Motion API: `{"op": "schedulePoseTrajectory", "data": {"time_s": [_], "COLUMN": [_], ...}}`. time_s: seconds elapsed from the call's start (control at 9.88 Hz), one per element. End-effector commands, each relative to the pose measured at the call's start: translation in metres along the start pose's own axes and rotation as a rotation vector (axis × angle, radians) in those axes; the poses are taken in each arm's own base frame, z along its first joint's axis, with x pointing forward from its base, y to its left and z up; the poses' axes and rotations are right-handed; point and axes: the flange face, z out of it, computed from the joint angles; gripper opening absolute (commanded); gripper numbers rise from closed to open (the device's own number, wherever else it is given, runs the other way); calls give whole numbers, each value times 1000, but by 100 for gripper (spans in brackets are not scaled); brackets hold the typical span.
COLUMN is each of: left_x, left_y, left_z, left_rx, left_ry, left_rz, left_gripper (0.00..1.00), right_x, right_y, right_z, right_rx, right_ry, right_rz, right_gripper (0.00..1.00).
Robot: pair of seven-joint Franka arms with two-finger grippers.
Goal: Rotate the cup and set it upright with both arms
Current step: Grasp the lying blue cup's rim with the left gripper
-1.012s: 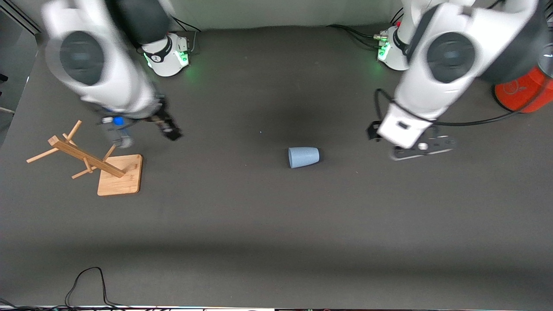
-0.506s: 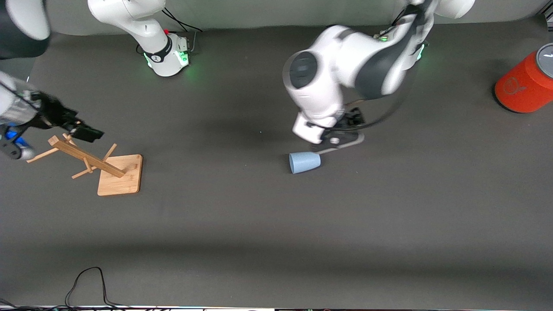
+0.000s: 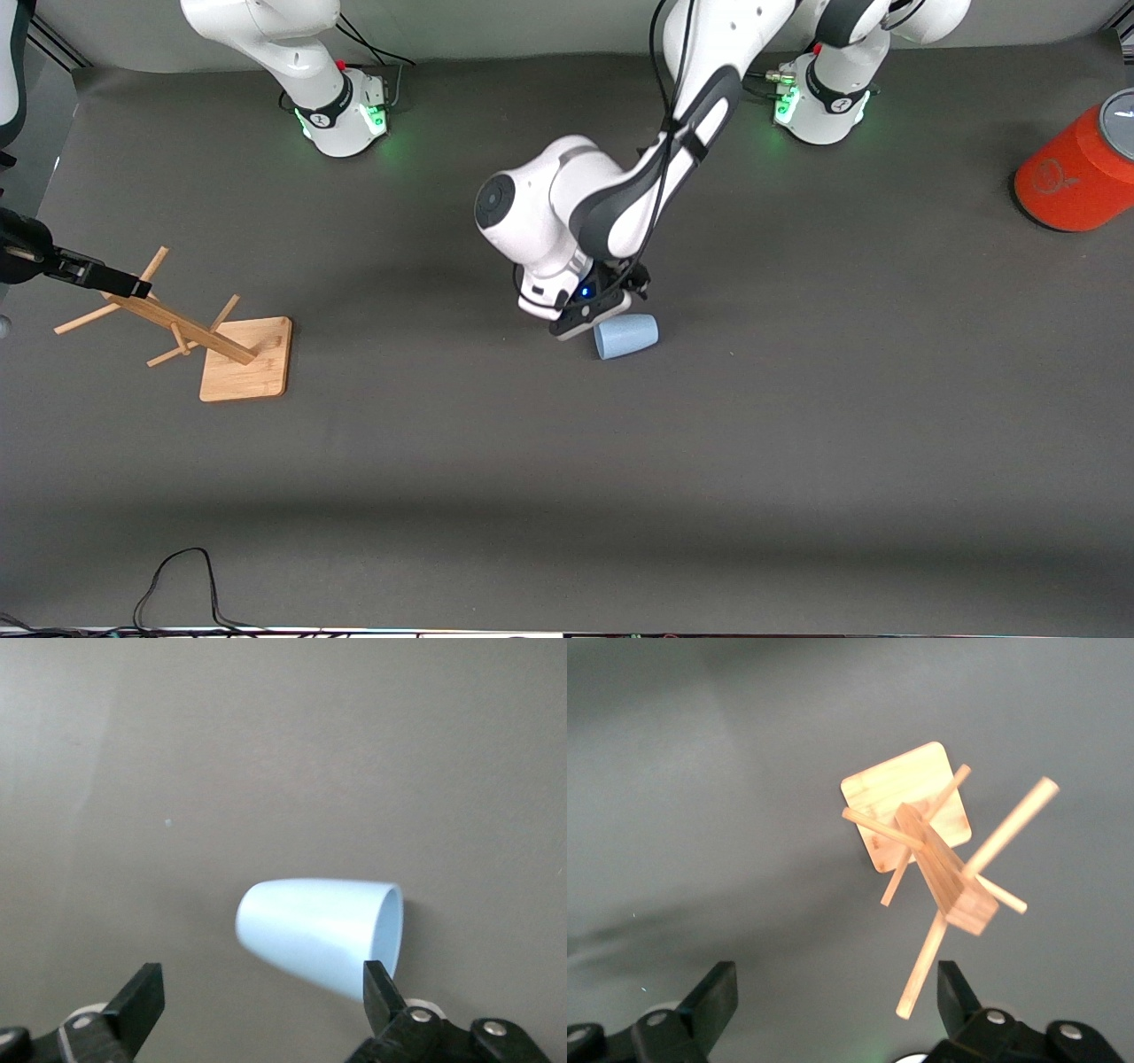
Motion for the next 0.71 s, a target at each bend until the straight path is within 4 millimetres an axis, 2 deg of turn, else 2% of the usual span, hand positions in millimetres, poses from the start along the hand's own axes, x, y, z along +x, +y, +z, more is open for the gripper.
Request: {"op": "schedulePoseTrajectory", "data": {"time_s": [0.0,0.1,0.3,0.4,0.51,0.61], "left_x": [-5,-6,-21,-26,-25,-21], "left_y": [17,22,34,37,37,34], "left_z": [14,22,52,56,55,48], "left_rx": [17,9,46,51,51,52], "left_ry": [57,63,59,59,61,59], "left_rz": [-22,-17,11,21,19,7], "left_gripper": [100,100,100,98,80,27], "right_x": [-7,-7,-13,-17,-19,-20], "right_y": [-3,-10,-21,-21,-25,-25], "right_z": [-8,-13,-19,-26,-28,-28], "right_rx": [-6,-20,-43,-40,-38,-14], "right_ry": [55,86,102,111,113,107], "right_rz": [-133,-214,-249,-253,-259,-248], "right_gripper": [100,100,100,100,100,100]}}
